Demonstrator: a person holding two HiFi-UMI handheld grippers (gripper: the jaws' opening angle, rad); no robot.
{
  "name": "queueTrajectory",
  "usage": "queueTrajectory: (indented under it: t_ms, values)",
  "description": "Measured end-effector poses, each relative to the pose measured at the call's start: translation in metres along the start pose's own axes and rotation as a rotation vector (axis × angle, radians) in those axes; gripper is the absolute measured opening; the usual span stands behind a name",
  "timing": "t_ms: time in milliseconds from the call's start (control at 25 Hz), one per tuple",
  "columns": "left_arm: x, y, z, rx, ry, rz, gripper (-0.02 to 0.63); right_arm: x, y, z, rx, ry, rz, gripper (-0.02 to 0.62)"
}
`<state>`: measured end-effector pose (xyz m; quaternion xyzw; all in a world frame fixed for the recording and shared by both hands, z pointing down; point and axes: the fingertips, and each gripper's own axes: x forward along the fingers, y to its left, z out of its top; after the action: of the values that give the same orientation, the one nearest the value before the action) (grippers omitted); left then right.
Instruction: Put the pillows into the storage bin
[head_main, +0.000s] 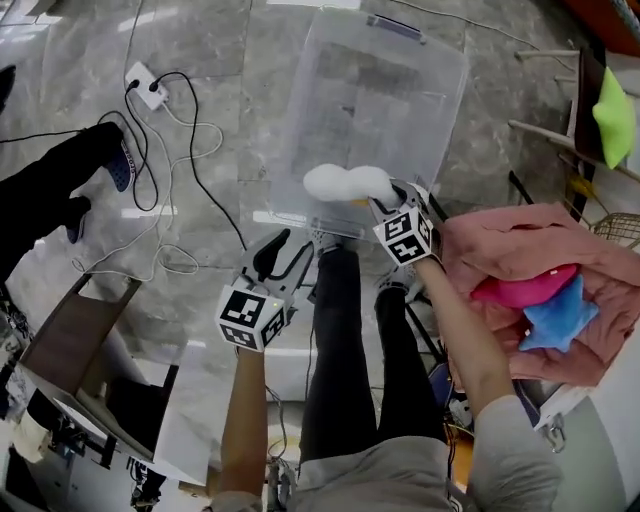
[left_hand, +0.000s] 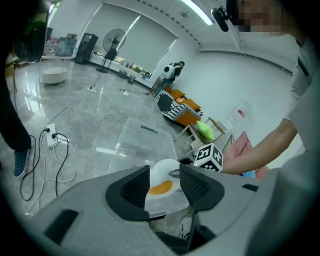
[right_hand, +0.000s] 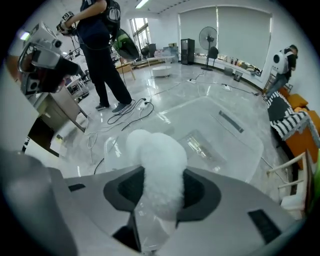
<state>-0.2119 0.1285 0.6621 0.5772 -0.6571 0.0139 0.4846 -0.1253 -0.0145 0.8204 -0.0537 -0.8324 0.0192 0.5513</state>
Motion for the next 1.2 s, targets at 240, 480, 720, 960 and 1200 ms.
queueTrajectory:
  t_ms: [240,480,720,960,1200]
  values:
    - [0.024,0.012,-0.03,-0.032,0.077,0.014,0.187,0.062,0.004,-0.032,-0.072,0.068,-0.03,0.198]
    - [0.008,-0.001,-0.056,-0.029,0.154,0.003,0.187,0.088,0.073,-0.09,0.025,0.18,0.109,0.191]
    - [0.027,-0.028,-0.065,0.032,0.202,-0.022,0.187,0.047,0.104,-0.11,0.244,0.102,0.133,0.202]
    - [0.059,-0.095,-0.05,0.039,0.123,-0.066,0.187,-0.038,0.082,-0.106,0.345,-0.081,0.121,0.202]
    - [0.095,-0.224,-0.059,0.184,0.159,-0.201,0.187,-0.168,0.038,-0.126,0.384,-0.335,0.074,0.211]
